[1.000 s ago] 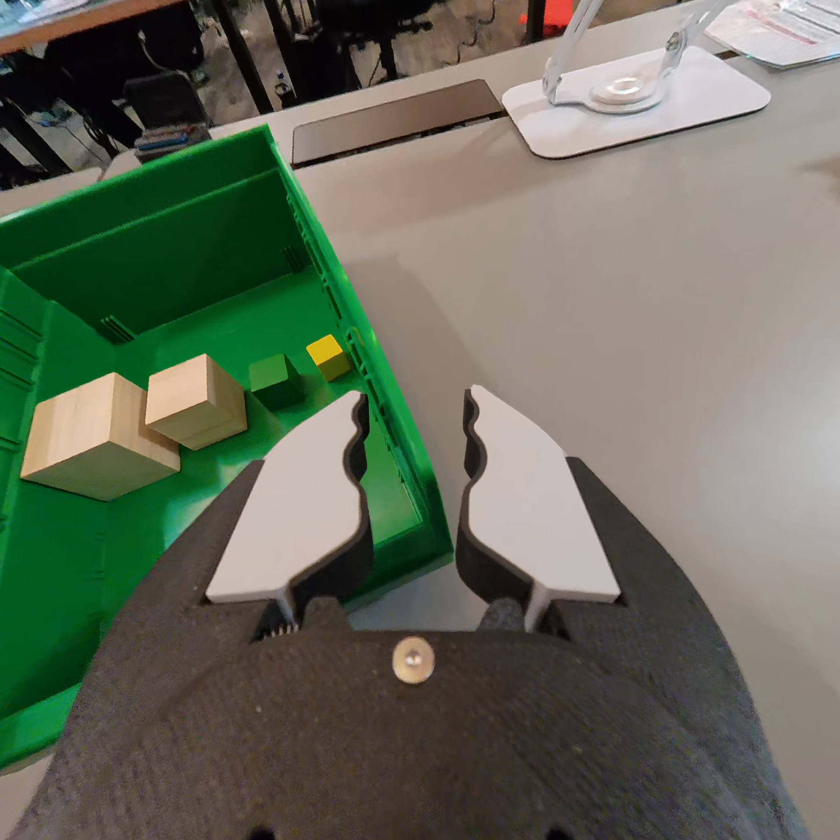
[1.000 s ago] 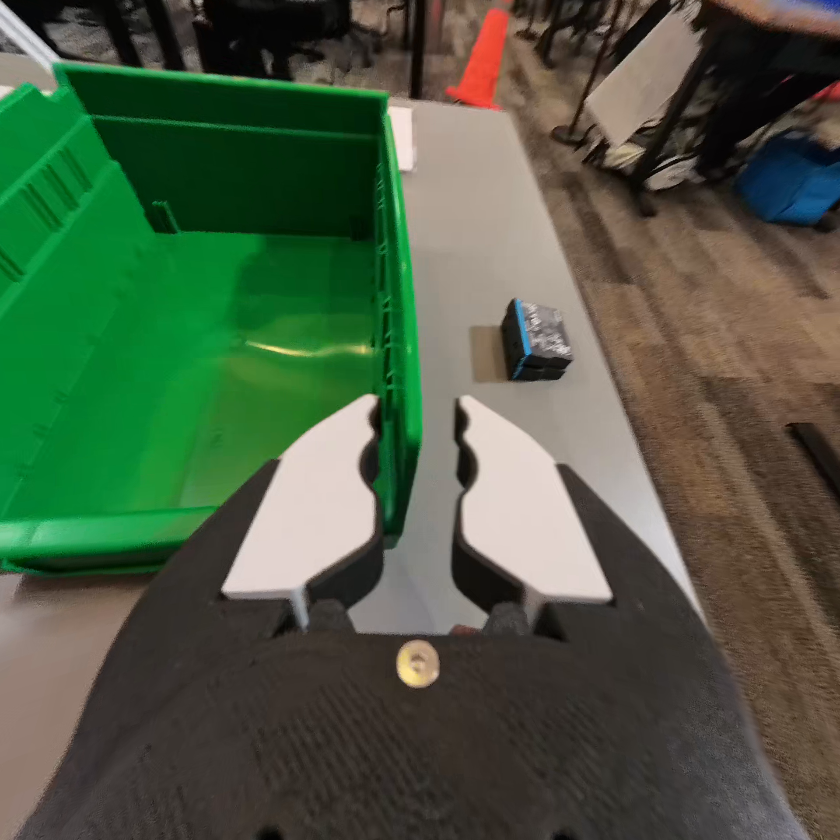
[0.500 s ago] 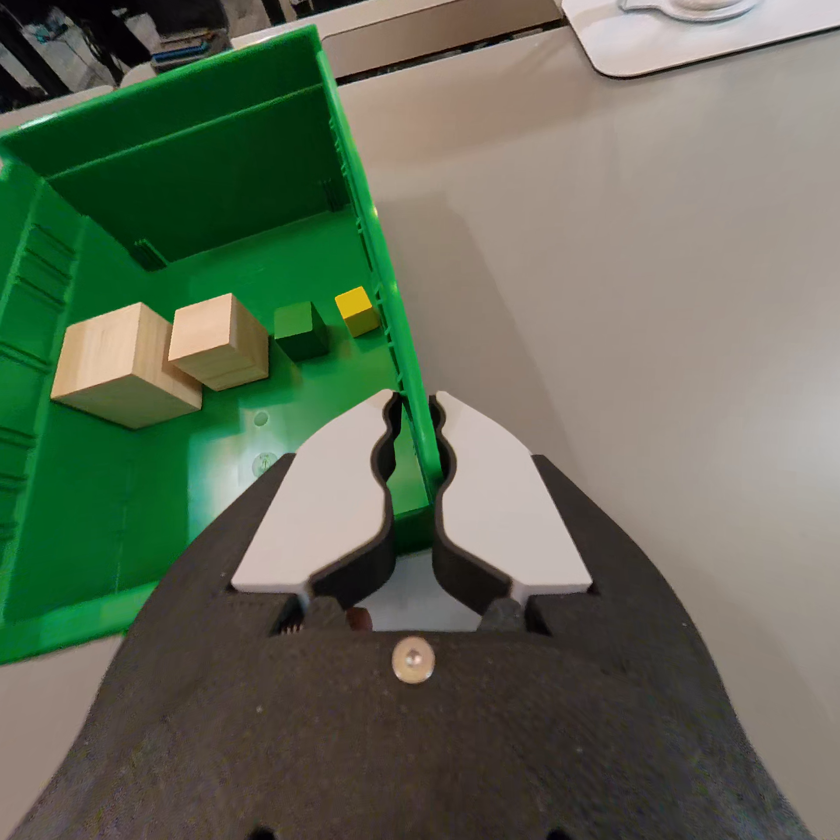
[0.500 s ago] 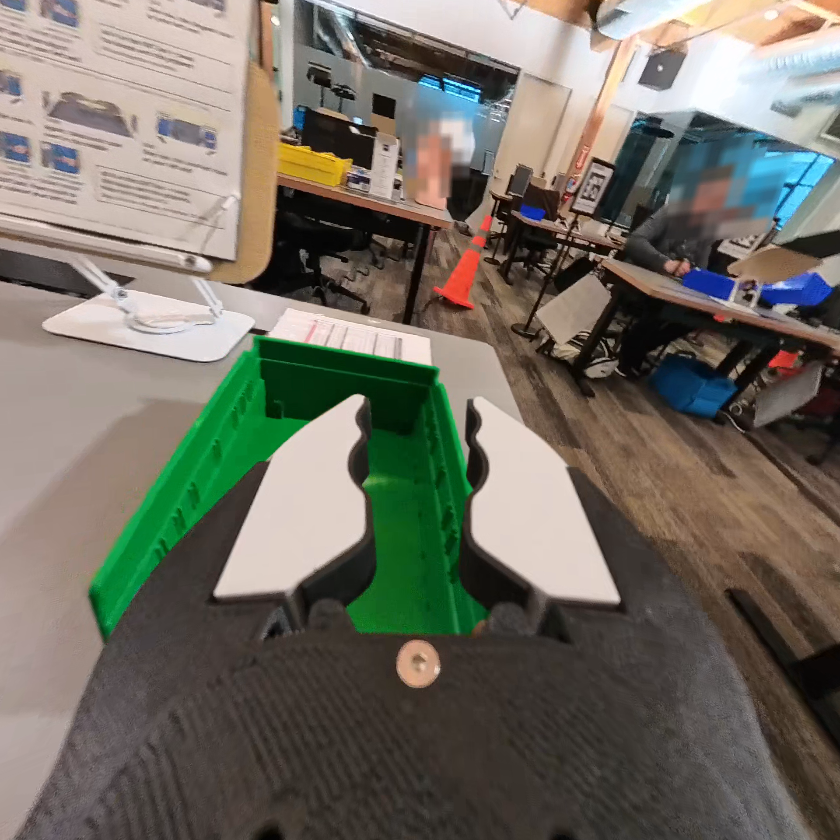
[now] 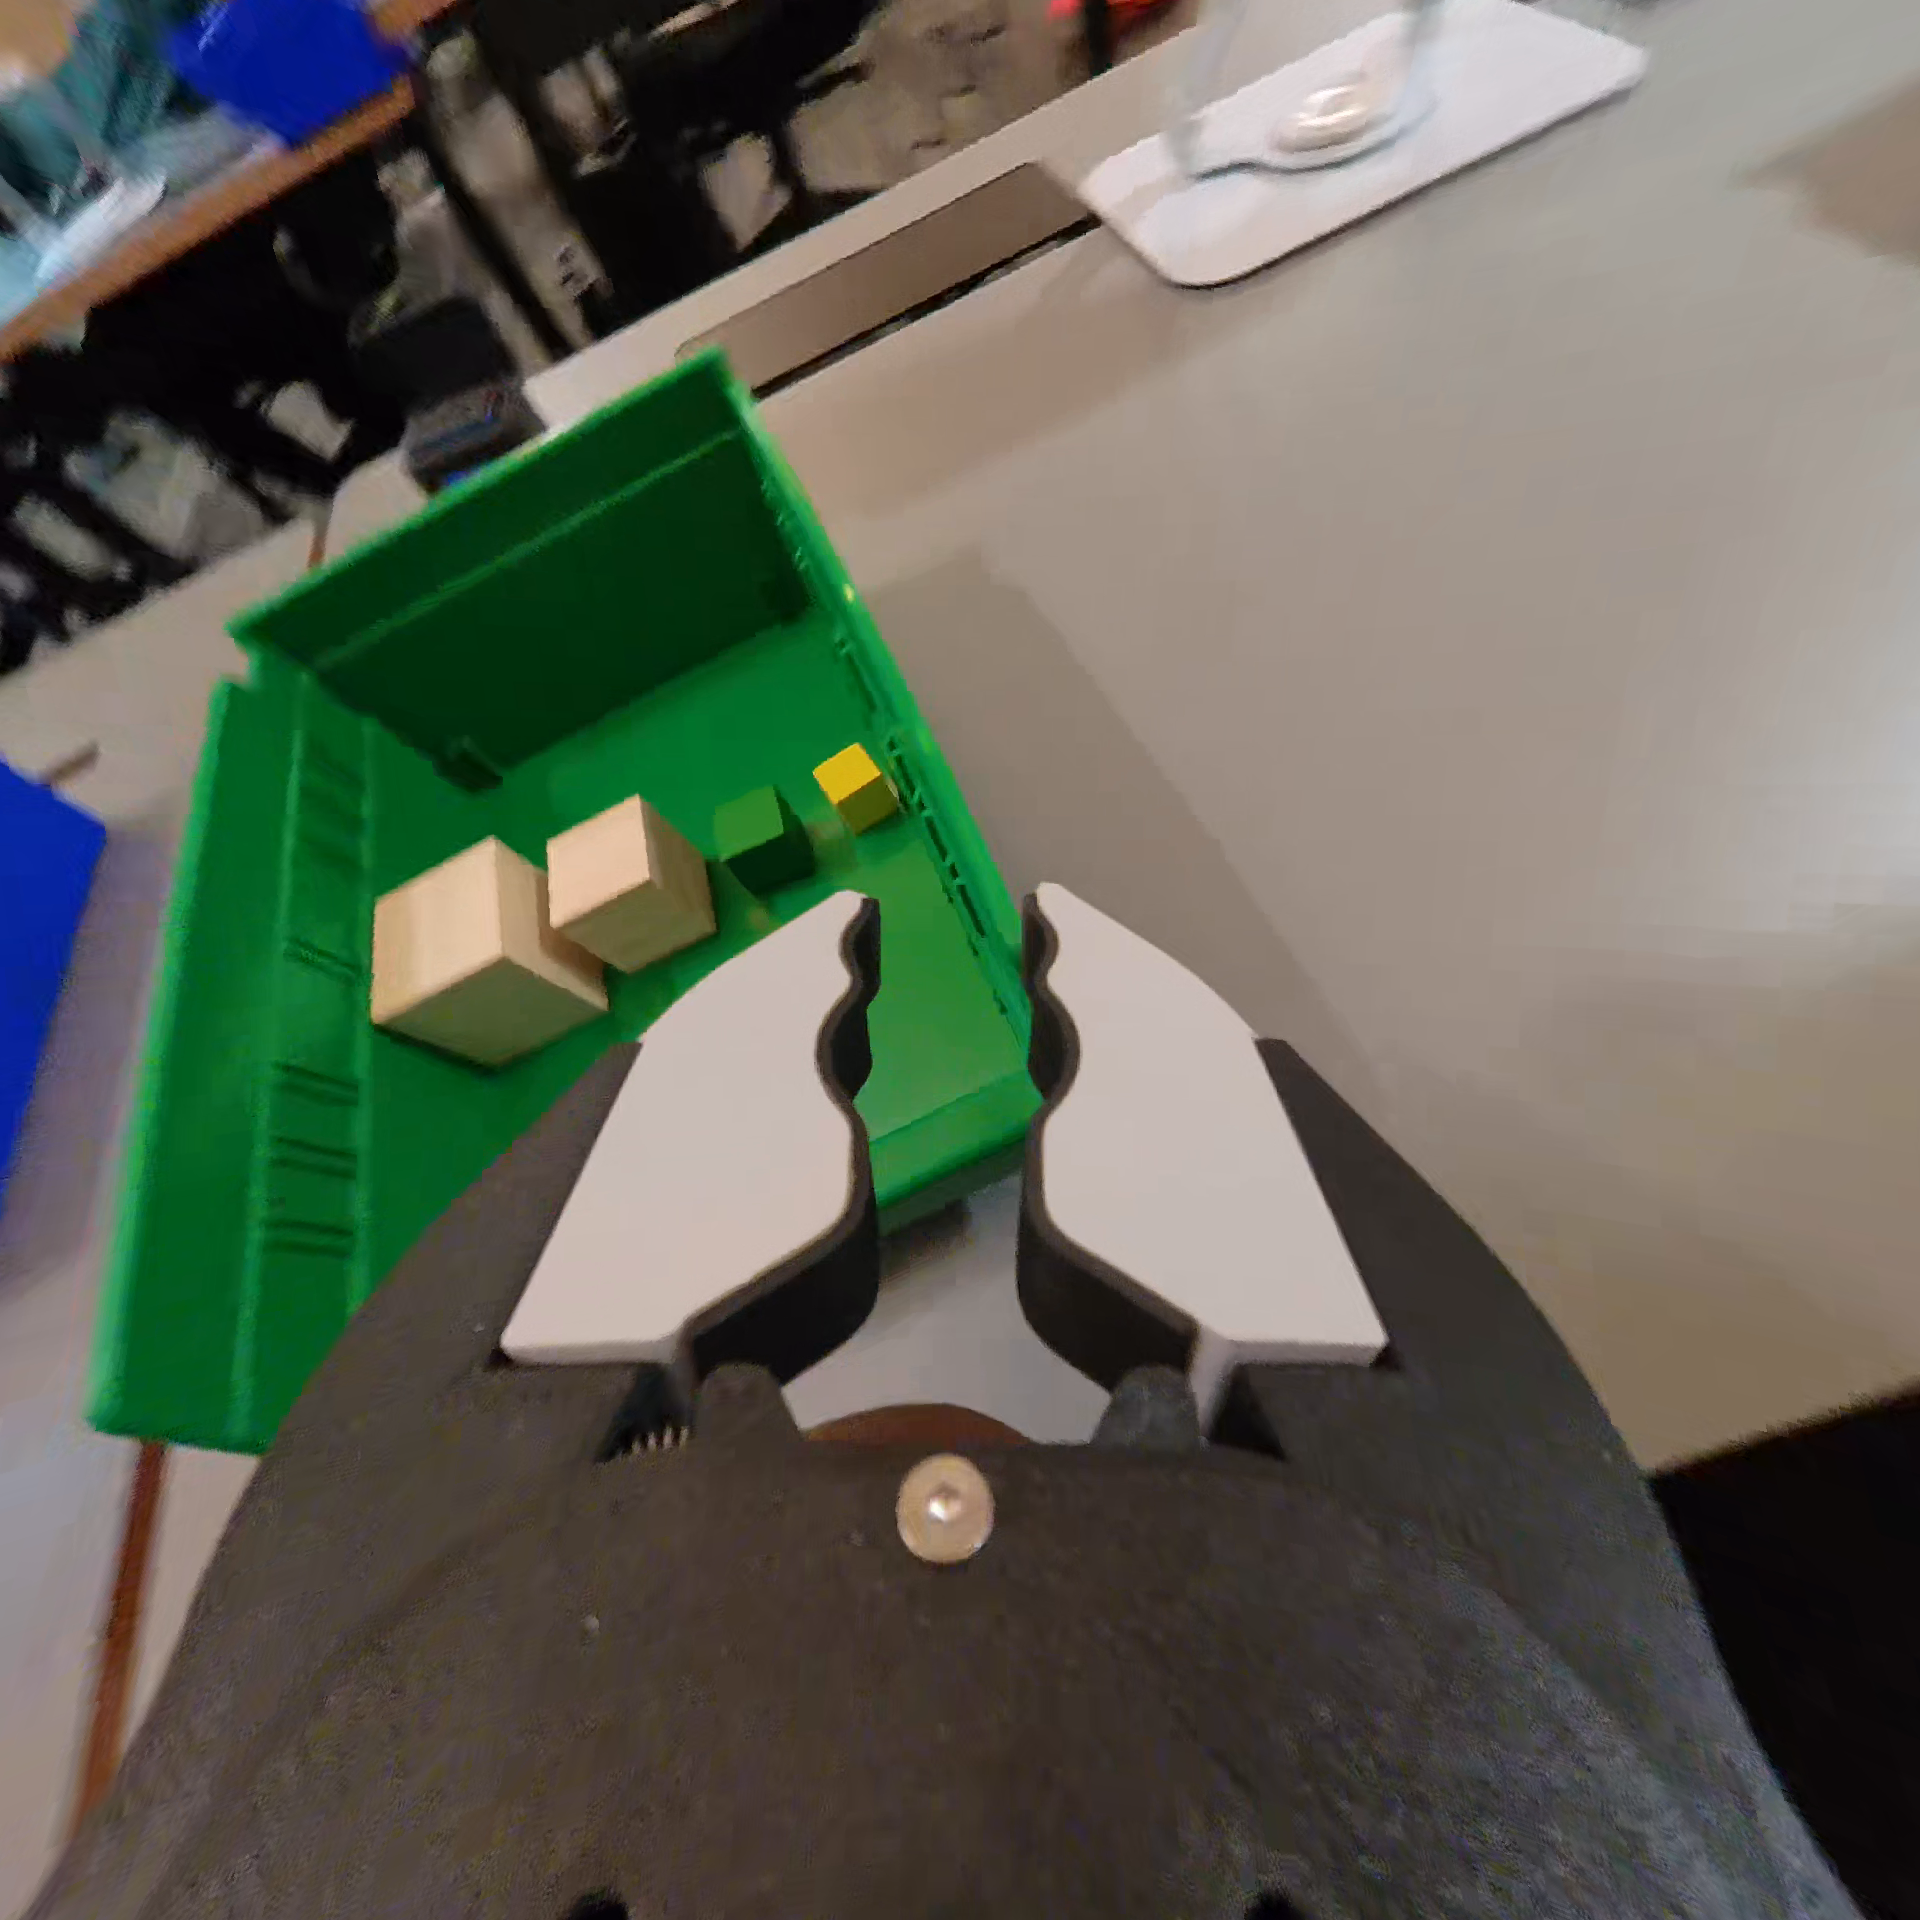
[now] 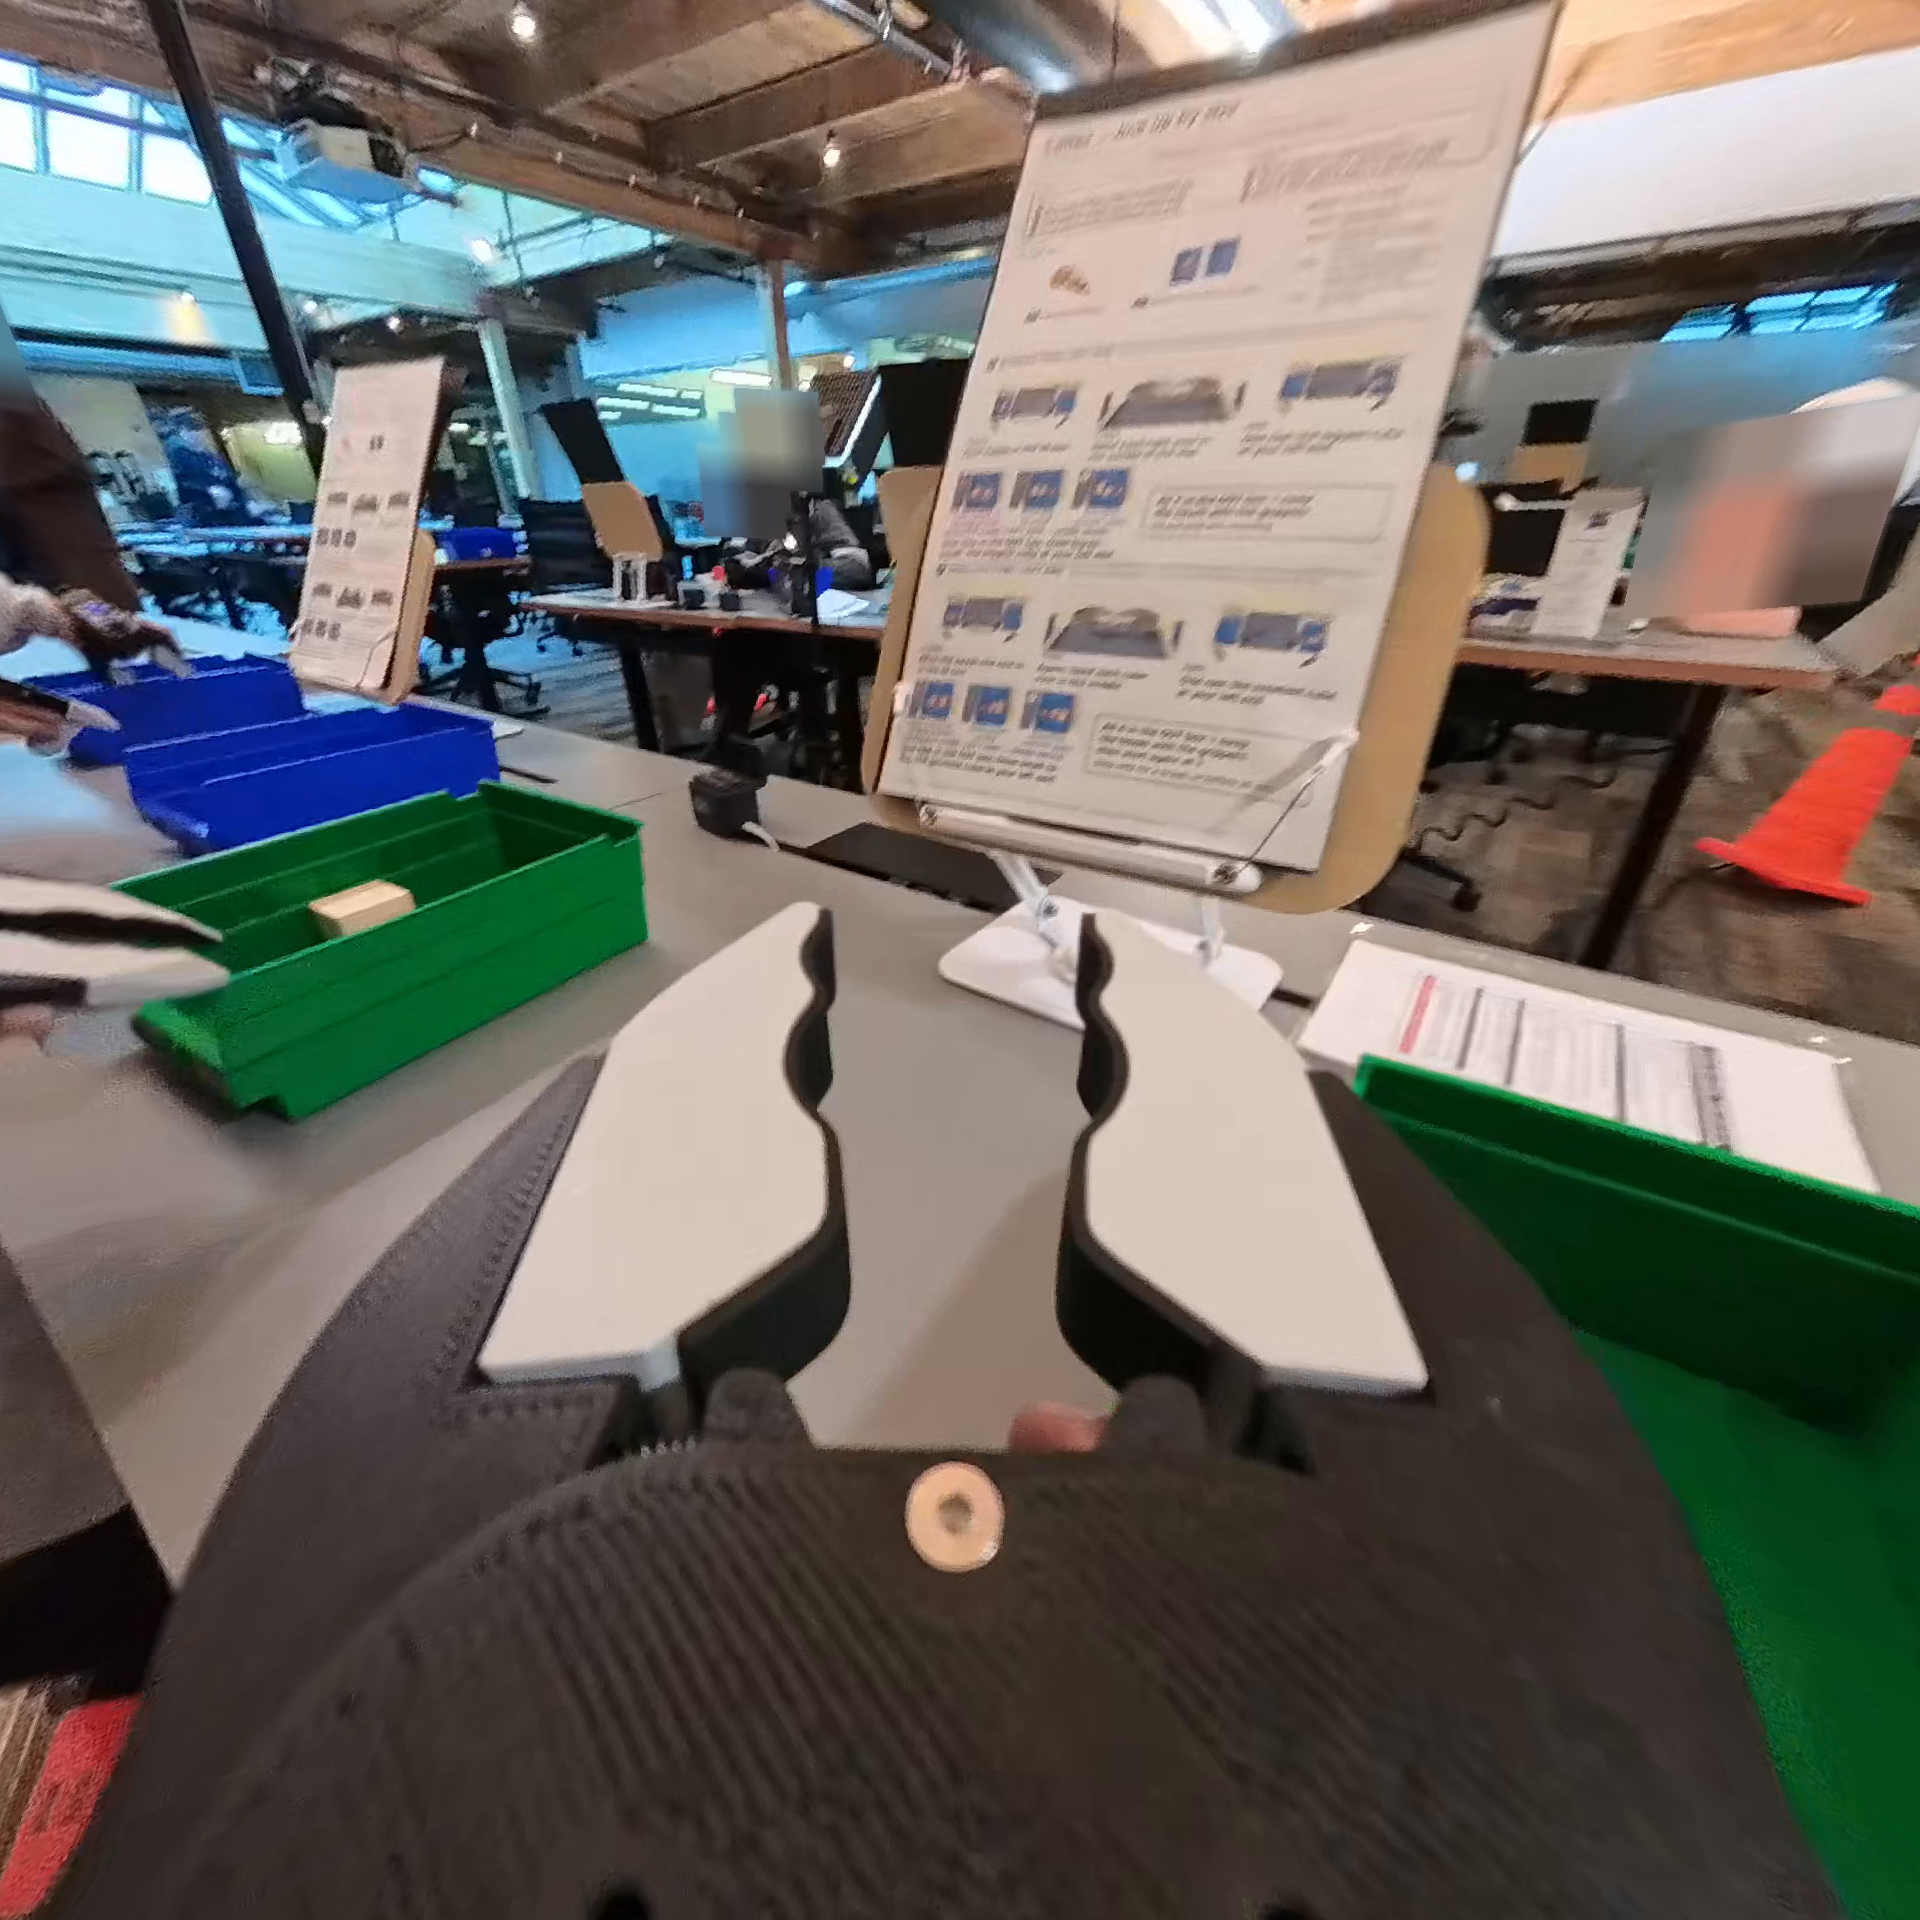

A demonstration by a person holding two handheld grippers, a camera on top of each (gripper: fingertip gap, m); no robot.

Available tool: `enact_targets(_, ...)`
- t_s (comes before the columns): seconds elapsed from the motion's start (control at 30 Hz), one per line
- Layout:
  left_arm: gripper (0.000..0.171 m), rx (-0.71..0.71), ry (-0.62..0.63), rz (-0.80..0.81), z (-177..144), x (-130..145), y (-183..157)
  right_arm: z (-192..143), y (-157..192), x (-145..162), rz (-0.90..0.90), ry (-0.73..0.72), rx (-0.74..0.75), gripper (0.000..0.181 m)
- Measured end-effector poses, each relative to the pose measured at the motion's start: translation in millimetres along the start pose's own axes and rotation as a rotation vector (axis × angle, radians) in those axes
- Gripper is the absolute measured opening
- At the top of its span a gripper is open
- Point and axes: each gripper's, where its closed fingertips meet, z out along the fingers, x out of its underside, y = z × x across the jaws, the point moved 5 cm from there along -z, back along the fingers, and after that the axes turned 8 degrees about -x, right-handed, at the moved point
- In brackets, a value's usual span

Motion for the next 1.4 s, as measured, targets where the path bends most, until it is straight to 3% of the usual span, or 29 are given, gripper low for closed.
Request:
enact_targets(0.1,0.026,0.109,-0.028,0.125,-11,-5,14,14,9,28,0.029,0.068,-0.035,0.045)
enact_targets(0.2,0.036,0.203,0.028,0.278,3,-15,34,29,21,56,0.067,0.122,-0.087,0.044)
enact_targets(0.33,0.036,0.376,0.074,0.495,45,-29,52,48,39,80,0.069,0.203,-0.157,0.045)
enact_targets(0.47,0.041,0.583,0.231,0.558,91,-30,62,58,51,86,0.053,0.219,-0.185,0.045)
enact_targets(0.6,0.041,0.676,0.324,0.671,125,-20,61,61,60,94,0.062,0.238,-0.207,0.045)
enact_targets(0.77,0.042,0.700,0.375,0.785,151,-8,51,62,60,106,0.066,0.263,-0.186,0.043)
enact_targets(1.2,0.041,0.742,0.475,0.815,177,8,30,63,46,110,0.158,0.241,-0.177,0.041)
enact_targets(1.33,0.023,0.743,0.491,0.829,177,9,28,63,47,111,0.163,0.244,-0.187,0.041)
enact_targets(1.4,0.023,0.735,0.517,0.842,176,9,30,63,48,110,0.152,0.245,-0.187,0.041)
